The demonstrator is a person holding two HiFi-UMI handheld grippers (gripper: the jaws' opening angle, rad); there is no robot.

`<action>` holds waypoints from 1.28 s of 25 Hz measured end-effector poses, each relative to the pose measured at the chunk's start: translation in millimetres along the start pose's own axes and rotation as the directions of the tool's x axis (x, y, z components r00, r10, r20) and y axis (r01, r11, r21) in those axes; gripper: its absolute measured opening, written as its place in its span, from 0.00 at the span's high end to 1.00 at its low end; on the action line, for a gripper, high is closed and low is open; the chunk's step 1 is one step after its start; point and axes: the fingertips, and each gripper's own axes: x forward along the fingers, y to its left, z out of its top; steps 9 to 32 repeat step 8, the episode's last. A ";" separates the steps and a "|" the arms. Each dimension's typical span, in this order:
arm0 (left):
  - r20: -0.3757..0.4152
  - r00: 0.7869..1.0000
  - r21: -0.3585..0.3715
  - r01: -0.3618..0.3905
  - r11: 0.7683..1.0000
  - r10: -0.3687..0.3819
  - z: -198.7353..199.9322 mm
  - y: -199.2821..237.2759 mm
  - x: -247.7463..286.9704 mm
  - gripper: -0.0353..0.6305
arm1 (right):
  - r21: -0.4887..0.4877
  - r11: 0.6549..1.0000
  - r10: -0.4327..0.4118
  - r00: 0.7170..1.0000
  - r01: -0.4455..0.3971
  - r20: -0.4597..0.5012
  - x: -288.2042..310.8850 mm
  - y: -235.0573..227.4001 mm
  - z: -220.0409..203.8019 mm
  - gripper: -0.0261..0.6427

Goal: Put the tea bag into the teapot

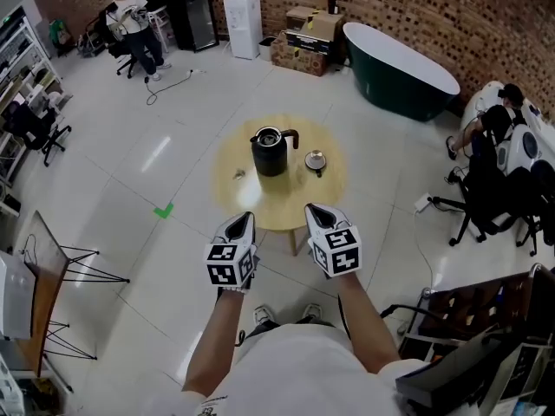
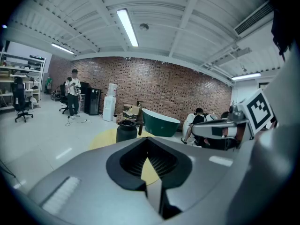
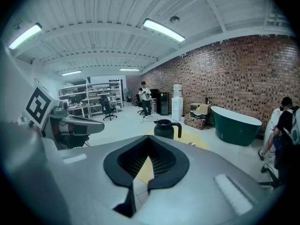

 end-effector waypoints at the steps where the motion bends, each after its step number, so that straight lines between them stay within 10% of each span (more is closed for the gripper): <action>1: 0.000 1.000 0.001 -0.002 1.000 0.002 0.1 0.7 0.5 0.93 | 0.000 1.000 0.003 1.000 -0.003 0.000 1.3 0.4 0.1 0.96; 32: -0.004 1.000 0.006 0.005 1.000 -0.004 -0.4 -3.4 13.0 0.93 | -0.006 1.000 -0.003 1.000 0.003 -0.002 2.0 -11.5 -1.2 0.96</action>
